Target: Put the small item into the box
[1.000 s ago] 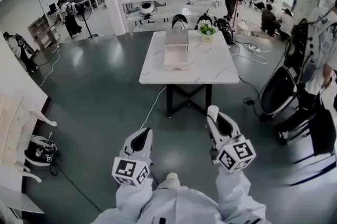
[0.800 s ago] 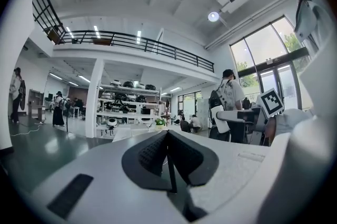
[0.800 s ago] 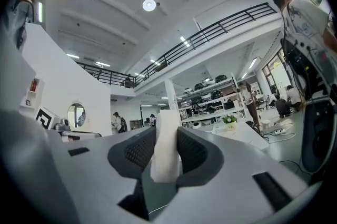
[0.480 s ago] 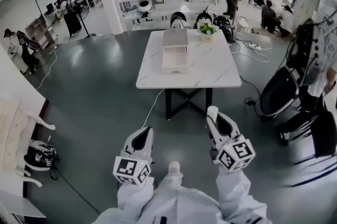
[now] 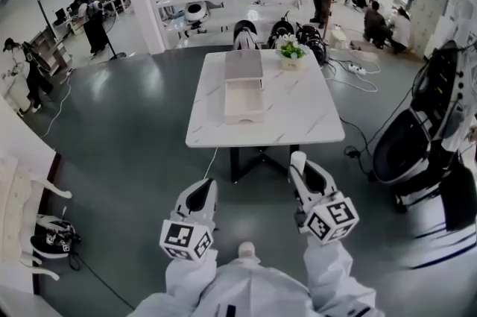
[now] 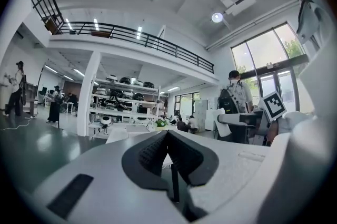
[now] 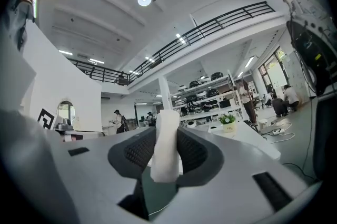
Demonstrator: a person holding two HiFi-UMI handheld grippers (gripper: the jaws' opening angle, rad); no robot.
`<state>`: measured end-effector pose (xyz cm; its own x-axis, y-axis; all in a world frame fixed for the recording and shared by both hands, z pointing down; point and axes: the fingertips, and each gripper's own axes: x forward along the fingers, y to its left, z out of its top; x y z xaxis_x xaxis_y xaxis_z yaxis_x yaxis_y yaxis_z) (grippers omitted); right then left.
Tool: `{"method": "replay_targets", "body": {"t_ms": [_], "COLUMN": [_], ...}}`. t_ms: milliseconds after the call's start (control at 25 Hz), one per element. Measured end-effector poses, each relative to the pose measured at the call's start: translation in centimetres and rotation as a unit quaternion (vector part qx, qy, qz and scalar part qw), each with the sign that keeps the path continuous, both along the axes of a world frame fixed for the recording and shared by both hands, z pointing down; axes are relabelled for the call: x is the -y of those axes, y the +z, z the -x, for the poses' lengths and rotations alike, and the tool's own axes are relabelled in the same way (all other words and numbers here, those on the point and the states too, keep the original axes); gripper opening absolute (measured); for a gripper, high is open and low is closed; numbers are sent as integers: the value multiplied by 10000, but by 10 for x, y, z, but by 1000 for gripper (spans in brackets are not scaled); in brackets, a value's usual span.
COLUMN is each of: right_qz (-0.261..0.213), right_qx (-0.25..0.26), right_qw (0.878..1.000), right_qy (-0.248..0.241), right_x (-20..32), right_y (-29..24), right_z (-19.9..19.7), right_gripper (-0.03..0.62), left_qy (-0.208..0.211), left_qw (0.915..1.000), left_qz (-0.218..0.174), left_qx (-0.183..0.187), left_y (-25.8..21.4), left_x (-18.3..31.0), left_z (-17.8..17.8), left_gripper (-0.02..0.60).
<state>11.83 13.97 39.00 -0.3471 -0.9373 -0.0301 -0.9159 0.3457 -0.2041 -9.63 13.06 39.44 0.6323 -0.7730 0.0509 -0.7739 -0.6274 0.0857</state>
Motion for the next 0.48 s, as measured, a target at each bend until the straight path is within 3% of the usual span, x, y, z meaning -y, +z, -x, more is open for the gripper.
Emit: {"method": "replay_targets", "body": {"t_ms": [480], "right_qz": [99], "right_qx": [-24], "right_qw": [9998], "right_qy": [189], "right_x": [80], "right_y": [11], "right_z": [0], "right_gripper": [114], "left_qy": [256], "left_qw": [9996], "left_qz": [72], "left_qx": [-46], "left_y": [8], "left_x": [89], "left_z": [-7], "left_gripper": [-2]}}
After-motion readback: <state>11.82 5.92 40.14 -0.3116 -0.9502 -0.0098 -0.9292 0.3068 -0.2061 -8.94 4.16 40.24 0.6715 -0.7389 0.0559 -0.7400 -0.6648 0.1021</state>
